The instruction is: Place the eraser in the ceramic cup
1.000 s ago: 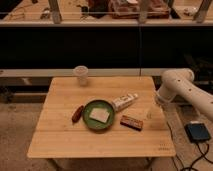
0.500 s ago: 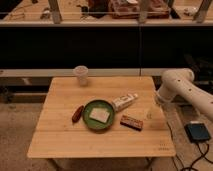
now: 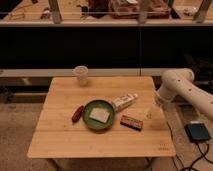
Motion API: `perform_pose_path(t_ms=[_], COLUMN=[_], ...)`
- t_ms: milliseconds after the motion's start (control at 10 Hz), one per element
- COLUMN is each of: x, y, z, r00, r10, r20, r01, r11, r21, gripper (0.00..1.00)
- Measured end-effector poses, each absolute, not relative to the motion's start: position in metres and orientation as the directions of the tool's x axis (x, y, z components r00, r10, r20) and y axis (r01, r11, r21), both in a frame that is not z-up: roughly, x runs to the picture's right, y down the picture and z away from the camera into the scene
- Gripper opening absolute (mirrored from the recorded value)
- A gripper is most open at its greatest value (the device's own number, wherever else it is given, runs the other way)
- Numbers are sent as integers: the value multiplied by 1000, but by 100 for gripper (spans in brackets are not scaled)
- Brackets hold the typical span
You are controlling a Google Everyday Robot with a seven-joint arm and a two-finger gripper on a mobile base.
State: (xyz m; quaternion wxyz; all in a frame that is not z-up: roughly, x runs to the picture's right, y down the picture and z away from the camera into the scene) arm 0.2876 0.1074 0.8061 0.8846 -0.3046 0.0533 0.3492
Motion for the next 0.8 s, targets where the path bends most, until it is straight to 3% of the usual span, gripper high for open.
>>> perform_pose_path(t_ms=[800], x=[225], y=[118], z=[786], r00=[681], r10=[692], r20=[-239], r01=[-691], r11=[499], r21=[-523], gripper=[80])
